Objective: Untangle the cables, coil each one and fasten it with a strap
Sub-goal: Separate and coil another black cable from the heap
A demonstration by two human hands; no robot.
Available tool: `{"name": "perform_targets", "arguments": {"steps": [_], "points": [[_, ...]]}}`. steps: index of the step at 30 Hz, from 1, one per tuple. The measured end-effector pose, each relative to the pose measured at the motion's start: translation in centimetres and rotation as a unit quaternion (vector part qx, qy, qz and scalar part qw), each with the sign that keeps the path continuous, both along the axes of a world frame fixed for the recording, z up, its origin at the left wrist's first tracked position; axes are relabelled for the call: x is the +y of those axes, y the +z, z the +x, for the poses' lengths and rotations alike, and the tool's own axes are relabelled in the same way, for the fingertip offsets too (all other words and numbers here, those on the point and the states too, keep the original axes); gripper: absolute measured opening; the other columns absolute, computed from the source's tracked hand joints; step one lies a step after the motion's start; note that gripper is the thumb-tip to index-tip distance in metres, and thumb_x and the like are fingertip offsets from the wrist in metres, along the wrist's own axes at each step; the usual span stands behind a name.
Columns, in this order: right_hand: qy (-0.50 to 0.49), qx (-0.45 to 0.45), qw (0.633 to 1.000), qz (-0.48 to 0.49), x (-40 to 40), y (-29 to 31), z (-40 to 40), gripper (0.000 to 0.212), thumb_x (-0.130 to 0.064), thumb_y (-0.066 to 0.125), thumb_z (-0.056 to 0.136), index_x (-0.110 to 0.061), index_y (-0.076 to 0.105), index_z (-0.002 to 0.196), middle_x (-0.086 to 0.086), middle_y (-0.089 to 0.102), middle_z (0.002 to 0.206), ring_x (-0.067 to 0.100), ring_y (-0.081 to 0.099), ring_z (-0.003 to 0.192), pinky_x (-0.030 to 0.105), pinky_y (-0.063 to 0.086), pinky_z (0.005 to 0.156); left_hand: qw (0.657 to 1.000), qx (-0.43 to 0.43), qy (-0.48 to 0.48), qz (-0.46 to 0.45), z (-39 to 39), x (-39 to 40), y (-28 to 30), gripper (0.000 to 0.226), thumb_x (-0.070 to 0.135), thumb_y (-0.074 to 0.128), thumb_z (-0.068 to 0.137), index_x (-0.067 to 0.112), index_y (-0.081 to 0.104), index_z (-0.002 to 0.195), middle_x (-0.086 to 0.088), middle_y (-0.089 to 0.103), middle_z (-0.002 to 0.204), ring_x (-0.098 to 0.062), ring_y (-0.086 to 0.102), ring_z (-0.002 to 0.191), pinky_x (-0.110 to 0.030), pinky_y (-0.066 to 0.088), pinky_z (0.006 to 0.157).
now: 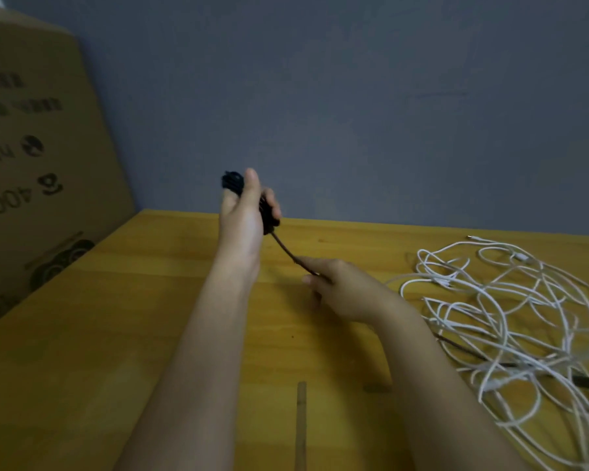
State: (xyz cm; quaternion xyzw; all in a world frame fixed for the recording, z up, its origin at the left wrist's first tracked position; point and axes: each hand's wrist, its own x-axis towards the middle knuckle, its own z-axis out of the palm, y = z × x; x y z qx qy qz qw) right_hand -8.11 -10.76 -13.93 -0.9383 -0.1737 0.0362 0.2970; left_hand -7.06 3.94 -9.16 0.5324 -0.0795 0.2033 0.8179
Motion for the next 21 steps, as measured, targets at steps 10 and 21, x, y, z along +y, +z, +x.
{"name": "perform_targets", "arguments": {"steps": [10,21], "points": [[0.024,-0.136,0.984,0.108,-0.7,3.3,-1.0,0.013,-0.026,0.063,0.092,-0.019,0.073,0.088,-0.011,0.052,0.056,0.004,0.042,0.055,0.021,0.034,0.056,0.951,0.034,0.040,0.304,0.2,-0.1,-1.3,0.013,0.028,0.037,0.103,0.016,0.034,0.104,0.006,0.052,0.080,-0.007,0.054,0.065,-0.029,0.045,0.076],[-0.117,-0.348,0.921,0.129,-1.3,4.7,-1.3,0.013,-0.038,0.073,0.079,-0.026,0.074,0.081,-0.005,0.068,0.073,0.018,0.059,0.072,0.038,0.047,0.065,0.908,0.074,-0.088,0.404,-1.2,-1.0,-0.8,0.052,0.058,0.028,0.097,0.013,0.054,0.098,0.003,0.056,0.062,-0.012,0.051,0.052,-0.028,0.038,0.058]]}}
